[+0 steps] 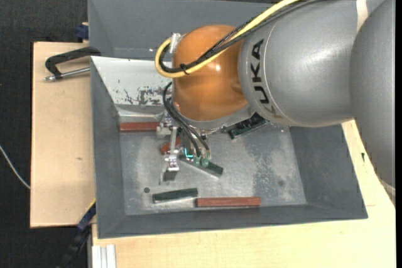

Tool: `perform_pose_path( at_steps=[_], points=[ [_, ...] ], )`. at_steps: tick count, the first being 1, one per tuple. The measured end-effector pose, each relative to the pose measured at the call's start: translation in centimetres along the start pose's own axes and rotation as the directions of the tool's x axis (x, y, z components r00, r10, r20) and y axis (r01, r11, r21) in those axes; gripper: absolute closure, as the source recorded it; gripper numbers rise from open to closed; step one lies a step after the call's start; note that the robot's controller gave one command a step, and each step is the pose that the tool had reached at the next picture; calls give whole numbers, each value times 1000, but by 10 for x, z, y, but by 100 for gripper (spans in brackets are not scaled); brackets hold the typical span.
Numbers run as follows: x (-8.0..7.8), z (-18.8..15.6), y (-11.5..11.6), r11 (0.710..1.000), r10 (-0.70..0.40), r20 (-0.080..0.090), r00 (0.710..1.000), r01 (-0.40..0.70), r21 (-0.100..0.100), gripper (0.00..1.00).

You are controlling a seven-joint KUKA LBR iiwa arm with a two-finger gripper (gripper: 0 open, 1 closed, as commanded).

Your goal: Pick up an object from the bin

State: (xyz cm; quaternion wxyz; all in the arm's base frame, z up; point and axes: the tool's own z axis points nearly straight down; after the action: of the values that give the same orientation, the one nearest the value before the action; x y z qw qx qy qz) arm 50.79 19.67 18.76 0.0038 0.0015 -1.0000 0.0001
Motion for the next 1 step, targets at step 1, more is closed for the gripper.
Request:
perform_pose_path(
  at_steps=[1],
  points=[
    [-2,-4,-1,1000,3,8,1000,-3,-2,0]
  ],
)
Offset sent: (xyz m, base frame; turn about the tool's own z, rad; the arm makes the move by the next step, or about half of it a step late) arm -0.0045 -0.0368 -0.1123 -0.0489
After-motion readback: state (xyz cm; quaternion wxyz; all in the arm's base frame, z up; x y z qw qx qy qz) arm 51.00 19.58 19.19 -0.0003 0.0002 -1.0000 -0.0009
